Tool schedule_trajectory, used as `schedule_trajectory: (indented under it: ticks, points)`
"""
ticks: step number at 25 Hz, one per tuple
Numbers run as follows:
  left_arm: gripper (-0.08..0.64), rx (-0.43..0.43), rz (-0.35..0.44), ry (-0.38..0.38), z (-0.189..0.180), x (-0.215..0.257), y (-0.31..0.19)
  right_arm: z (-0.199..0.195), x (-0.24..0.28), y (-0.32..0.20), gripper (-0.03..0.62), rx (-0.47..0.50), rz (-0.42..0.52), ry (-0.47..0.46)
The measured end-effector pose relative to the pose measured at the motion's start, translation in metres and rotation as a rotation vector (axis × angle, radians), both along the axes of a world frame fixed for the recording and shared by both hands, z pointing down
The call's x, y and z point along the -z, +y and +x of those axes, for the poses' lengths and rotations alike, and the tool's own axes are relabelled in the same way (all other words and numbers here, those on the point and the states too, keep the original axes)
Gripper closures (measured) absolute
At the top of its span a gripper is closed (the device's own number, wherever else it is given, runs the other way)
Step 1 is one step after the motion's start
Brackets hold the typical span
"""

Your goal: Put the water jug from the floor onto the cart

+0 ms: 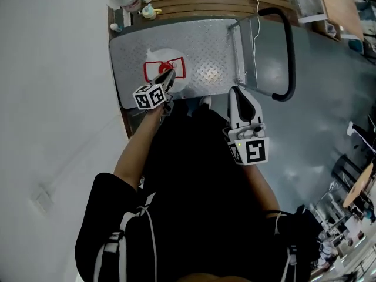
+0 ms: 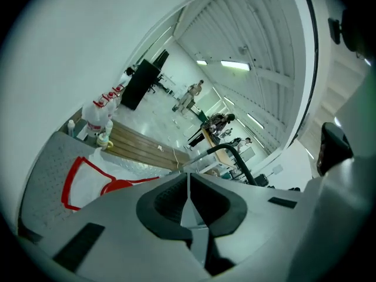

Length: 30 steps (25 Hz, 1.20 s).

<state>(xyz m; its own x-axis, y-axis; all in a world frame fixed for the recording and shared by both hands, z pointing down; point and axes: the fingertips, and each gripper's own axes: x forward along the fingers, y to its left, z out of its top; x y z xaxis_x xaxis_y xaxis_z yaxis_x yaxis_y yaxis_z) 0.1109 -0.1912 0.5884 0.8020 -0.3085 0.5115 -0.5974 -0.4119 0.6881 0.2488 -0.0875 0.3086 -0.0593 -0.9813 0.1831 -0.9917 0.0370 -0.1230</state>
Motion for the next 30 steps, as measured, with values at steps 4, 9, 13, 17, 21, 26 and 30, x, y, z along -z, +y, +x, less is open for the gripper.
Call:
schedule_trajectory:
  ticks: [4, 9, 13, 17, 21, 26, 30]
  points:
    - [0.534, 0.056, 0.083, 0.018, -0.012, 0.046, 0.005, -0.009, 0.008, -0.012, 0.574, 0.056, 0.030, 0.008]
    - [0.537, 0.101, 0.273, 0.017, -0.030, 0.112, 0.009, -0.025, 0.012, -0.026, 0.574, 0.129, 0.062, 0.008]
    - [0.537, 0.138, 0.435, -0.045, -0.045, 0.152, 0.010, -0.037, 0.018, -0.038, 0.574, 0.183, 0.091, 0.007]
    - [0.537, 0.134, 0.592, -0.120, -0.044, 0.182, 0.021, -0.041, 0.023, -0.041, 0.574, 0.208, 0.100, 0.008]
    - [0.537, 0.201, 0.673, -0.129, -0.050, 0.204, 0.023, -0.050, 0.026, -0.042, 0.574, 0.234, 0.111, 0.020]
    - [0.537, 0.256, 0.746, -0.149, -0.064, 0.222, 0.023, -0.058, 0.027, -0.044, 0.574, 0.259, 0.109, 0.070]
    - [0.537, 0.251, 0.768, -0.151, -0.064, 0.228, 0.024, -0.064, 0.031, -0.043, 0.574, 0.270, 0.125, 0.076]
